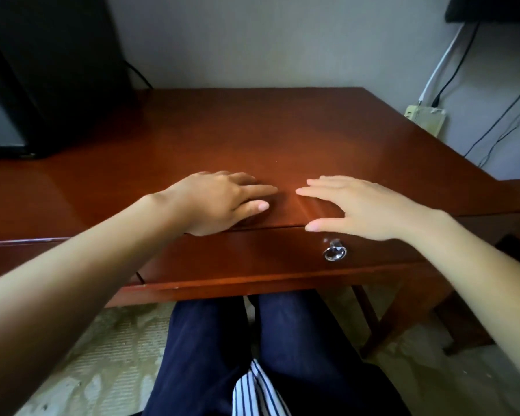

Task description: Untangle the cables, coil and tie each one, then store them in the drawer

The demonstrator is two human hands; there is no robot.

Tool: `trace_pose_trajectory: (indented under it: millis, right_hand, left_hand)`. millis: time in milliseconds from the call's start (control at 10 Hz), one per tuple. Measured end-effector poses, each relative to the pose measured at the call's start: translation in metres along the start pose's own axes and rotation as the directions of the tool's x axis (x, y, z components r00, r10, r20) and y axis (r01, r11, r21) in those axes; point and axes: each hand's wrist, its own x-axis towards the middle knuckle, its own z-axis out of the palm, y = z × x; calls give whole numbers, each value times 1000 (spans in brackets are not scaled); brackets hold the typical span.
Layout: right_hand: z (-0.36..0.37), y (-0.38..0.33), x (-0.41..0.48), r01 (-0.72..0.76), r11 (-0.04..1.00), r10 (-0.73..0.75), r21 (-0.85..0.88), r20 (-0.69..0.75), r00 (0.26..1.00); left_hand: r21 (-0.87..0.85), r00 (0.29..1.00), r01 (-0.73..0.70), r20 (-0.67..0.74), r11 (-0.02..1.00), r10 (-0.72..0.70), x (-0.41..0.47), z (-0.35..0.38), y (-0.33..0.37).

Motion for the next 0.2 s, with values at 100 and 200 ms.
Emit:
trace_pose_trajectory:
  millis: [100, 200]
  right_hand:
    - [-21, -5, 15, -11, 999, 13, 47, -34, 999]
    - [-49, -7, 36, 2, 1000, -3, -11, -117, 993]
  left_hand:
    - [-35, 999, 30, -17, 999, -31, 4, -24, -9]
    - [-84, 996, 63, -56, 994, -67, 18, -51, -22]
